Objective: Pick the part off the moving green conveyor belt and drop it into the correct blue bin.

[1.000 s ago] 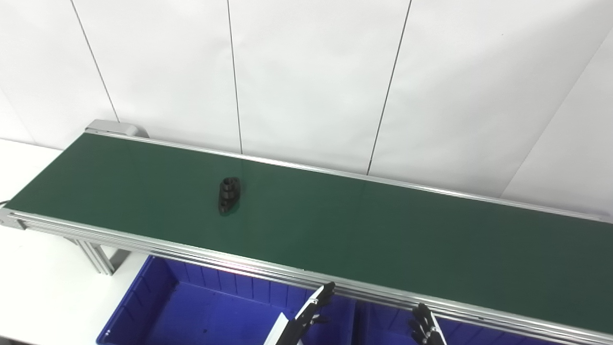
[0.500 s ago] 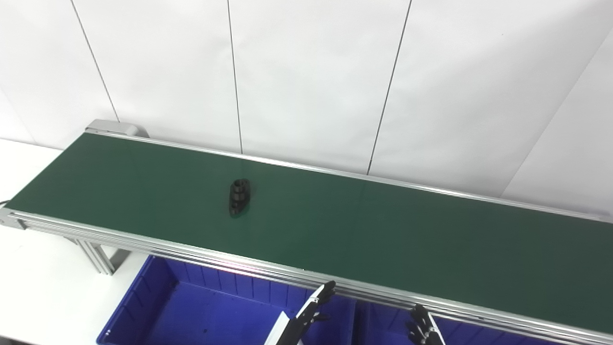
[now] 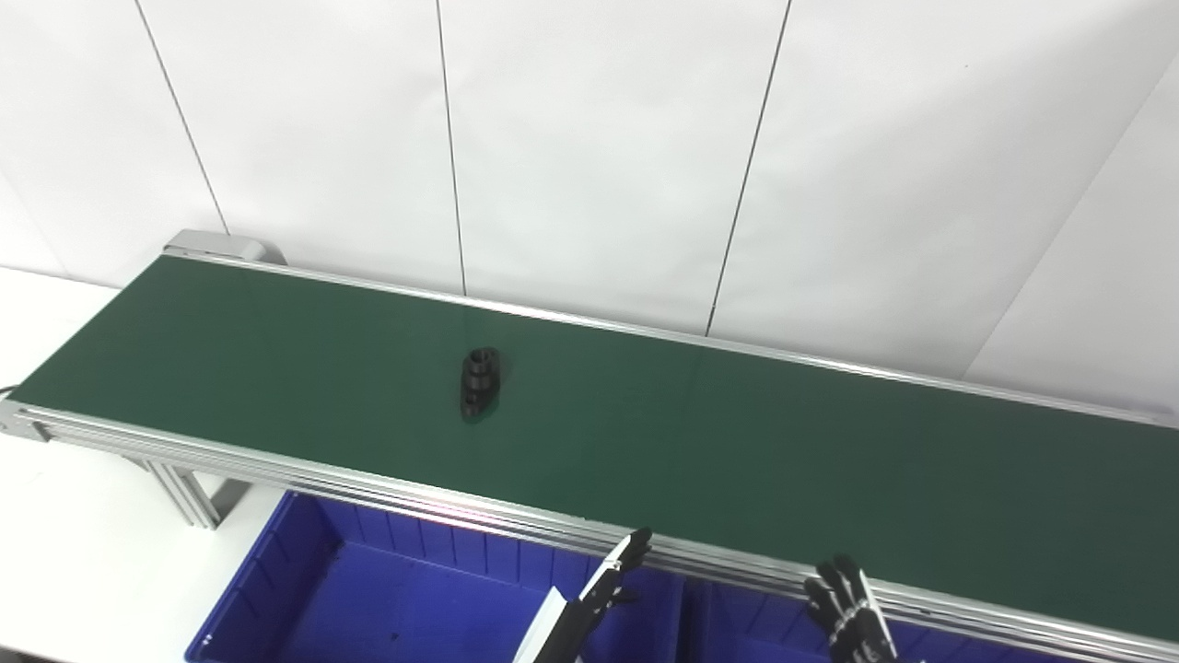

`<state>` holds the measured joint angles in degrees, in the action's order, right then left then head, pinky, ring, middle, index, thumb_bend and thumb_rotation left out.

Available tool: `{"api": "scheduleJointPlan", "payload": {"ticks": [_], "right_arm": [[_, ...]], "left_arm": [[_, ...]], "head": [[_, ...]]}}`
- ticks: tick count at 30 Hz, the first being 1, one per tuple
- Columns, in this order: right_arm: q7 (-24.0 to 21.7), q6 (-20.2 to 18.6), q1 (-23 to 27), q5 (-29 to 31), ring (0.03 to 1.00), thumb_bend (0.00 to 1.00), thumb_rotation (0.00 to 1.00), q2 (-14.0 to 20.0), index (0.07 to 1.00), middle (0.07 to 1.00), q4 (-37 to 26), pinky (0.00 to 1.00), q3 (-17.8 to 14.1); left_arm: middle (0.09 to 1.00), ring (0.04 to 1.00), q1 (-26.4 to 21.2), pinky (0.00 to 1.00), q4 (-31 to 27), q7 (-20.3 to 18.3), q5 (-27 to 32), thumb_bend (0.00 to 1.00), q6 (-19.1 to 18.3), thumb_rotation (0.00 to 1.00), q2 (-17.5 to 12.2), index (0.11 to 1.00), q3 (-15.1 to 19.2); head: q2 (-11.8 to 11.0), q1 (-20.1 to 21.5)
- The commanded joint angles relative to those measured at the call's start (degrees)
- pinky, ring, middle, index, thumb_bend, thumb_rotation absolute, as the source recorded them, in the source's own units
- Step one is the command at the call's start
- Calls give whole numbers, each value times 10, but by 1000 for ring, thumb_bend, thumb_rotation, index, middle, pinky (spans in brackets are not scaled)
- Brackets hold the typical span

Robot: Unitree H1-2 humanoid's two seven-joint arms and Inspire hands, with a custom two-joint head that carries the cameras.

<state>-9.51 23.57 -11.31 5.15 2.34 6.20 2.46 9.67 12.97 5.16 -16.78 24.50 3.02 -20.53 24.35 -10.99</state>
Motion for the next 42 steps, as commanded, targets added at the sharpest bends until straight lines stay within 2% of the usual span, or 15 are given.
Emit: {"api": "scheduleJointPlan", "payload": {"ticks": [1,9,16,24,28,36,40,42], "right_arm": [[-6,33,5,14,896,837,1000,0,970,933,-36,876,-5],[-5,22,-8,32,881,841,1000,-1,964,931,-99,849,4],[-1,15,-5,42,872,845,1000,-7,946,921,-138,831,13],[14,7,22,38,891,869,990,-7,948,921,-144,864,-1],[15,16,43,37,910,830,998,4,973,945,-132,876,-11],[23,33,110,-32,919,752,1000,35,976,940,-106,918,-32],[33,34,157,-95,888,797,994,70,943,925,-96,839,-34],[41,34,175,-116,867,823,954,86,923,921,-89,799,-32]], "left_arm": [[963,954,-13,837,-9,3,-2,962,23,806,18,969,-8],[968,950,-13,822,-13,3,-3,961,20,807,20,969,-7],[969,967,-10,848,-18,-3,6,954,19,811,16,972,-6],[967,963,-8,849,-22,-3,-1,947,19,817,16,975,-5],[967,965,-7,858,-23,-4,3,944,20,811,15,978,-5],[967,964,-7,854,-24,-5,1,933,17,819,15,978,-3],[968,964,-10,854,-21,-4,-1,925,16,828,16,978,-2],[970,966,-12,852,-20,-3,-2,926,15,830,17,978,-2]], "head": [[1,-1],[4,-1],[5,7],[7,9],[8,9],[9,15],[8,17],[8,17]]}}
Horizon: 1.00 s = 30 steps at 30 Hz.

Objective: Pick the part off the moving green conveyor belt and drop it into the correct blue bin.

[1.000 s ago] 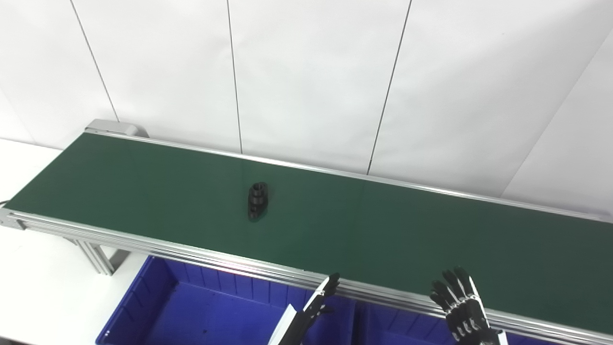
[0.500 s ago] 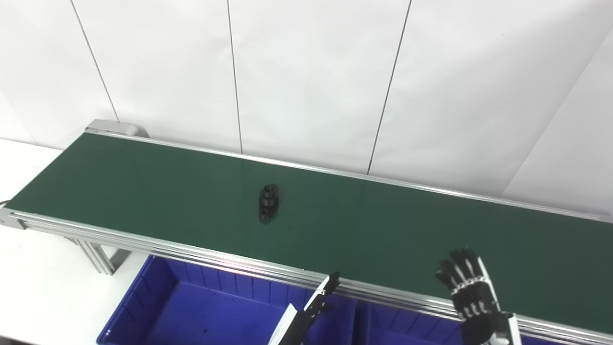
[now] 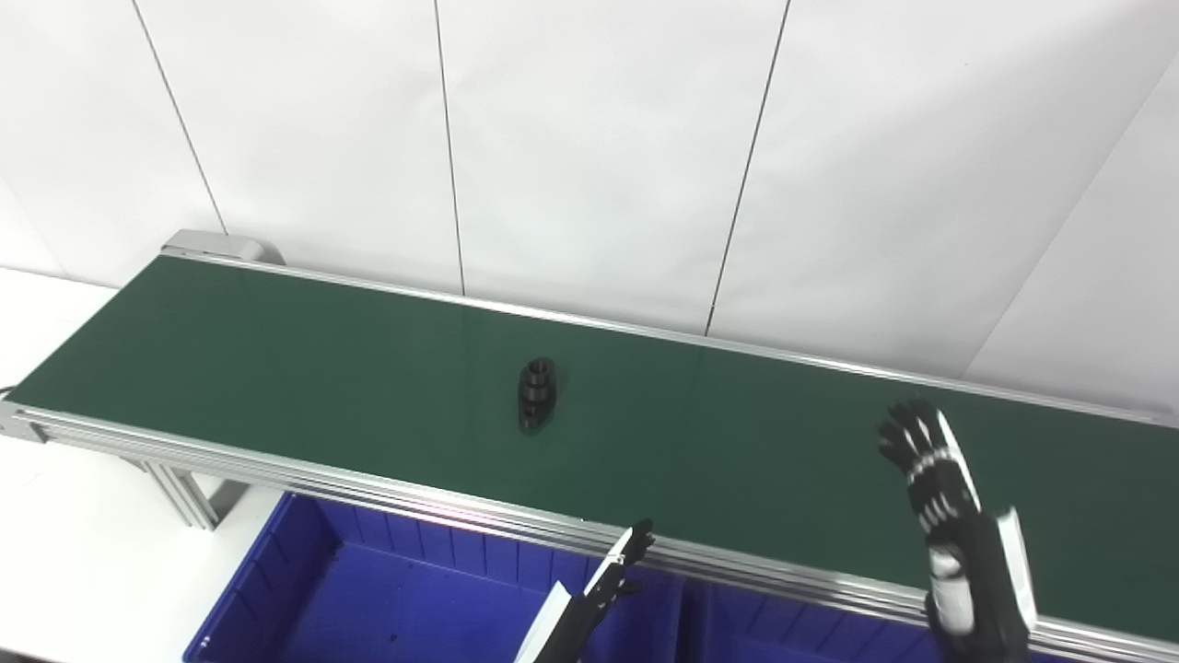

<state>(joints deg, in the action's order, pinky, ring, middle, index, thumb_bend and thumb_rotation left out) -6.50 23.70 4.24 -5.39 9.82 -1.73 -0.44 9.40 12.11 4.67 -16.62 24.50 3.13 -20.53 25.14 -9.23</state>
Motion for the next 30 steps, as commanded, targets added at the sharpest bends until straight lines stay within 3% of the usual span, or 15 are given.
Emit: {"api": "scheduleJointPlan", "payload": {"ticks": [1,8,12,21,28,30], "right_arm": [[12,32,30,-19,864,826,947,20,920,921,-5,793,-1],[24,32,98,-50,874,851,882,68,908,931,34,750,20],[39,32,139,-59,861,840,846,92,890,913,66,730,48],[63,32,213,-55,873,890,809,113,873,911,117,743,108],[94,32,275,-138,883,882,878,163,903,928,131,771,178],[102,32,290,-155,863,873,874,174,893,918,135,724,193]], "left_arm": [[970,967,-10,852,-10,1,-4,925,15,830,16,978,-2],[972,968,-13,847,-7,4,-9,920,15,836,19,980,-1],[974,967,-13,848,-9,3,-10,929,10,838,22,979,-1],[968,966,-17,854,-5,5,-11,927,14,834,29,972,0],[965,963,-19,847,0,8,-10,924,18,839,33,971,1],[969,965,-21,848,2,7,-7,924,19,837,34,973,1]], "head": [[0,-1],[-1,-1],[-1,-3],[-1,-4],[-2,-1],[-2,-3]]}}
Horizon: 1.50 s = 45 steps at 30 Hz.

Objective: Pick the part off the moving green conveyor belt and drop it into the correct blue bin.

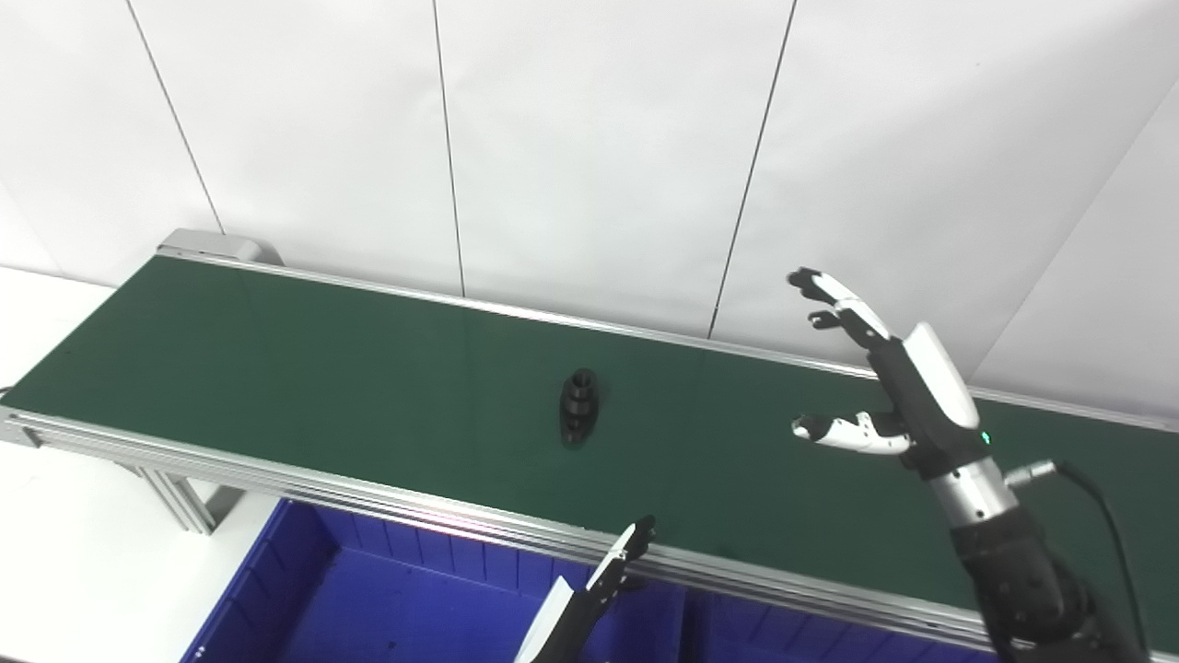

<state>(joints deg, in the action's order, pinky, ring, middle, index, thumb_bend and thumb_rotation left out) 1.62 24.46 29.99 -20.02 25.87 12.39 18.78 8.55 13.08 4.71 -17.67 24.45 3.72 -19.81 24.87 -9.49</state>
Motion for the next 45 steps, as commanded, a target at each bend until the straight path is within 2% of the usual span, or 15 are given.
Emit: {"api": "scheduleJointPlan", "payload": {"ticks": [1,5,8,11,13,14,18,21,24,27,37,45], "right_arm": [[22,25,39,-13,858,876,872,17,891,917,-3,707,7],[33,25,67,-34,836,878,861,29,891,907,13,652,34],[35,25,82,-40,830,873,847,34,891,905,20,648,48],[25,25,96,-32,827,860,816,27,885,904,28,650,49],[27,24,101,-50,825,846,811,13,881,902,34,649,42],[33,16,102,-74,818,844,841,3,886,896,35,640,36],[51,-75,95,-173,795,832,921,-47,899,890,14,593,21],[29,-130,88,-200,798,804,951,-80,905,903,1,577,15],[10,-164,86,-216,814,773,915,-104,906,913,-4,586,15],[-9,-198,92,-243,811,790,930,-125,903,908,5,572,25],[-17,-256,109,-279,779,839,964,-167,890,872,75,541,37],[-19,-314,114,-302,750,810,917,-178,881,859,110,510,42]], "left_arm": [[971,961,-14,839,-6,6,3,932,19,834,28,975,-6],[975,963,-18,830,-1,4,7,941,18,828,29,977,-6],[969,966,-21,839,5,7,5,942,20,835,29,974,-5],[961,965,-23,851,7,11,2,934,21,836,29,974,-5],[959,964,-24,850,9,13,1,925,22,834,29,974,-5],[960,966,-25,852,9,13,0,926,22,833,29,975,-5],[963,972,-27,856,10,13,2,923,22,828,32,977,-6],[964,980,-26,866,6,13,-1,930,19,831,35,978,-6],[967,982,-24,866,4,15,-7,933,16,837,39,979,-7],[968,982,-25,877,2,17,-8,928,18,841,41,979,-8],[983,986,-20,893,-11,17,-20,948,7,860,46,983,-11],[985,988,-17,888,-18,15,-18,943,8,853,47,985,-12]], "head": [[0,-1],[-3,-2],[-4,-2],[-5,-2],[-5,-1],[-6,0],[-6,-2],[-5,-2],[-4,-4],[-4,-5],[-2,-5],[-1,-2]]}}
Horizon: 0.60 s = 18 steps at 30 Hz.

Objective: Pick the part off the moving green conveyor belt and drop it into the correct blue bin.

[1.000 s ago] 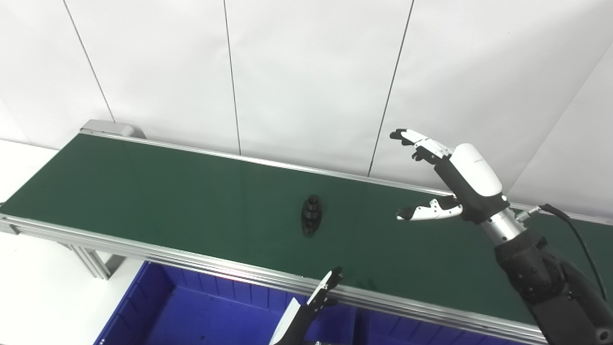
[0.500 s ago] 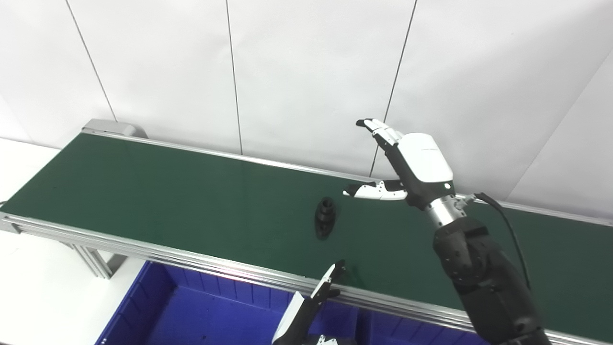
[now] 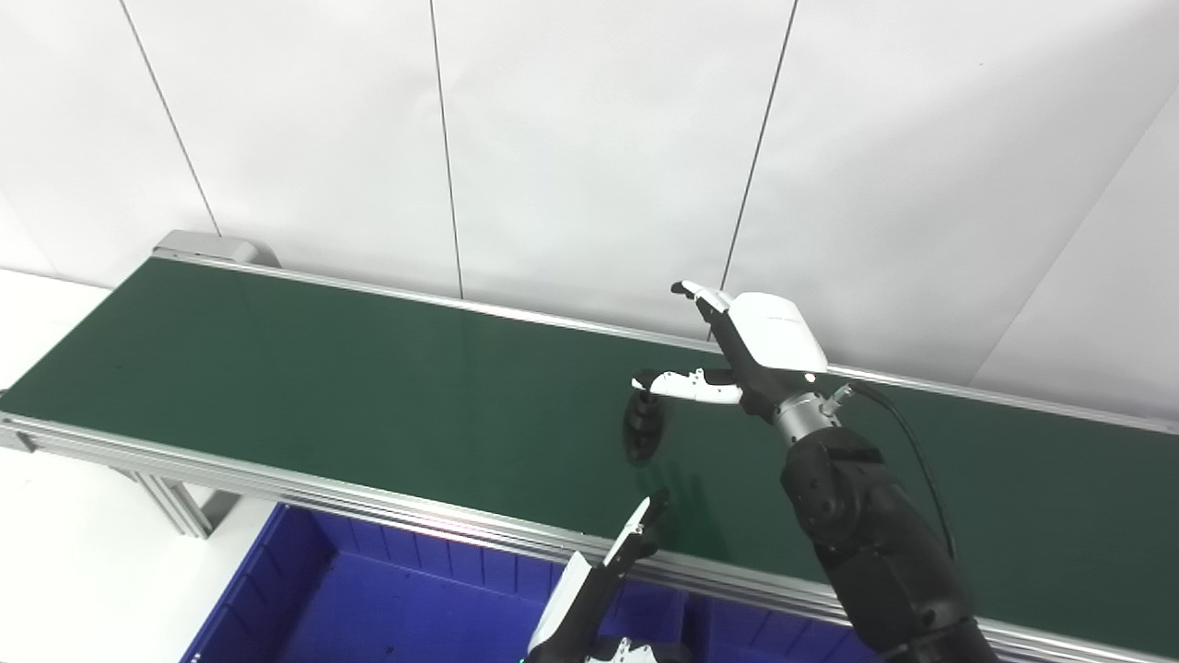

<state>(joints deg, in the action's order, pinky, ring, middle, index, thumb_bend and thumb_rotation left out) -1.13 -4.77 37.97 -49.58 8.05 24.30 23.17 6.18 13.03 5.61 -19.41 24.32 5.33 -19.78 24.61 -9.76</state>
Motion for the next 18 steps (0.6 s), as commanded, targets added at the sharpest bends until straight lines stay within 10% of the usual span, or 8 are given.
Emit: {"api": "scheduleJointPlan", "payload": {"ticks": [1,18], "right_arm": [[8,-30,35,-12,740,814,920,1,879,854,-6,501,-1],[1,-122,47,-54,656,889,972,11,827,800,68,463,30]], "left_arm": [[984,989,8,885,-19,5,0,945,8,855,31,987,-13],[971,973,13,849,-23,5,2,954,10,849,29,986,-14]], "head": [[2,1],[4,7]]}}
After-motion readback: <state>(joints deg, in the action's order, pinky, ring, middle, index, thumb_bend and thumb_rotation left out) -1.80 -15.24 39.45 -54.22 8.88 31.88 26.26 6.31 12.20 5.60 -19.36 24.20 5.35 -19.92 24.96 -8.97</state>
